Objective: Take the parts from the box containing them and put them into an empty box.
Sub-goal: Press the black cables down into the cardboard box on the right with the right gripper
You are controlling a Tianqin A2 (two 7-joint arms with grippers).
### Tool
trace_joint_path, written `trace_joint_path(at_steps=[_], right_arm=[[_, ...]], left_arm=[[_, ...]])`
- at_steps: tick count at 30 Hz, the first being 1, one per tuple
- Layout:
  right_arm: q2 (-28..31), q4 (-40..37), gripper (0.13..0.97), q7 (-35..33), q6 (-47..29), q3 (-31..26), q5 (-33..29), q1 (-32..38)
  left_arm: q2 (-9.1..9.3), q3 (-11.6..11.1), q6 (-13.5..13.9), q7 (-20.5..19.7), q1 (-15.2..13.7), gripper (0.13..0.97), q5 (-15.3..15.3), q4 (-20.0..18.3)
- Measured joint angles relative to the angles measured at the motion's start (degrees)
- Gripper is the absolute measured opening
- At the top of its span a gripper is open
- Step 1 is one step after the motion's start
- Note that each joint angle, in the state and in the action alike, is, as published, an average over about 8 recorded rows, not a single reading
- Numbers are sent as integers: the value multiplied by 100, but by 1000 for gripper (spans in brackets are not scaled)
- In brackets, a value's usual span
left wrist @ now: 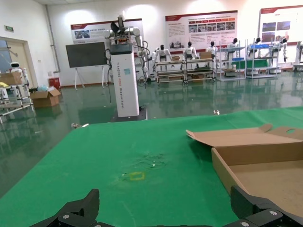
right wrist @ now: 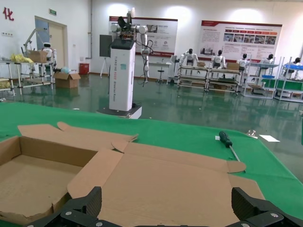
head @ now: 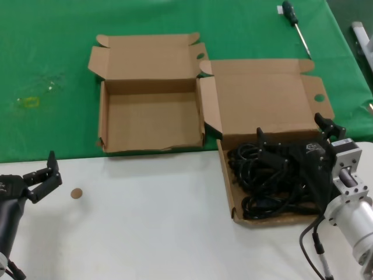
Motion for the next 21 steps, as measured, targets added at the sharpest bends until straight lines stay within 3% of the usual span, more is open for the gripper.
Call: trace_joint_path(at_steps=[14, 21], right_arm=[[62, 10, 966, 35, 38, -63, 35, -7], [530, 129, 966, 146, 302, -494, 376, 10]], left_arm=[[0, 0, 0, 0, 0, 927, 0, 0], [0, 0, 0, 0, 0, 830, 1, 0]])
